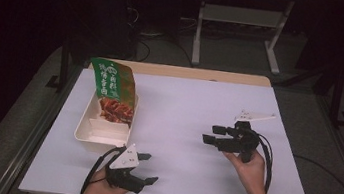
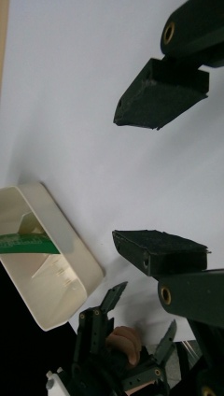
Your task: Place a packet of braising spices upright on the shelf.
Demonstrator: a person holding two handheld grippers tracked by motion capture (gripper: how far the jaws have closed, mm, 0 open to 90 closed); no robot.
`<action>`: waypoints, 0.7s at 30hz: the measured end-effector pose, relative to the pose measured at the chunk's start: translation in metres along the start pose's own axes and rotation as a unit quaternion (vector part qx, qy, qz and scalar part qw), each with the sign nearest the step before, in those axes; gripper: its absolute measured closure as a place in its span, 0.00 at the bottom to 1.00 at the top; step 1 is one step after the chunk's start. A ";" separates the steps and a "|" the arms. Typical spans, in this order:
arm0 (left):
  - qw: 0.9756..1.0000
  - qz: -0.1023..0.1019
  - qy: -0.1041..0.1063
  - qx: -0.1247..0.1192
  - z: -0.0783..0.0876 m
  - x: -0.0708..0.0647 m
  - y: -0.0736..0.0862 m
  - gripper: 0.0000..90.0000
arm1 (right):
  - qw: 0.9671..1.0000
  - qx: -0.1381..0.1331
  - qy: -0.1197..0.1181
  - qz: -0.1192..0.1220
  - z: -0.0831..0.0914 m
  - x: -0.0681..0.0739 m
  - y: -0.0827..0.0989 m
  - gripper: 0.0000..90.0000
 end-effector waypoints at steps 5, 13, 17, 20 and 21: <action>1.000 0.001 0.003 0.000 -0.002 -0.001 0.000 0.29 | 1.000 0.000 0.002 -0.009 0.007 -0.003 0.010 0.40; 1.000 0.003 0.004 -0.001 -0.002 -0.002 -0.001 0.29 | 1.000 0.004 0.006 -0.015 0.013 -0.007 0.021 0.40; 1.000 0.004 0.003 -0.003 -0.002 -0.001 -0.001 0.29 | 1.000 0.008 0.010 -0.015 0.018 -0.006 0.029 0.39; 1.000 0.002 0.003 -0.002 -0.002 -0.001 -0.001 0.29 | 1.000 0.011 0.012 -0.015 0.021 -0.006 0.034 0.39; 1.000 0.002 0.003 -0.002 -0.002 -0.001 -0.001 0.29 | 1.000 0.011 0.012 -0.015 0.021 -0.006 0.034 0.39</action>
Point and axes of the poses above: each handheld gripper's, and its own axes: z roughly backward along the jaws, y roughly out of its underside, x roughly to its left, the point moved 2 cm from there along -z, roughly forward along the jaws, and after that the axes turned 6 degrees about -z, right-handed, at the moved point
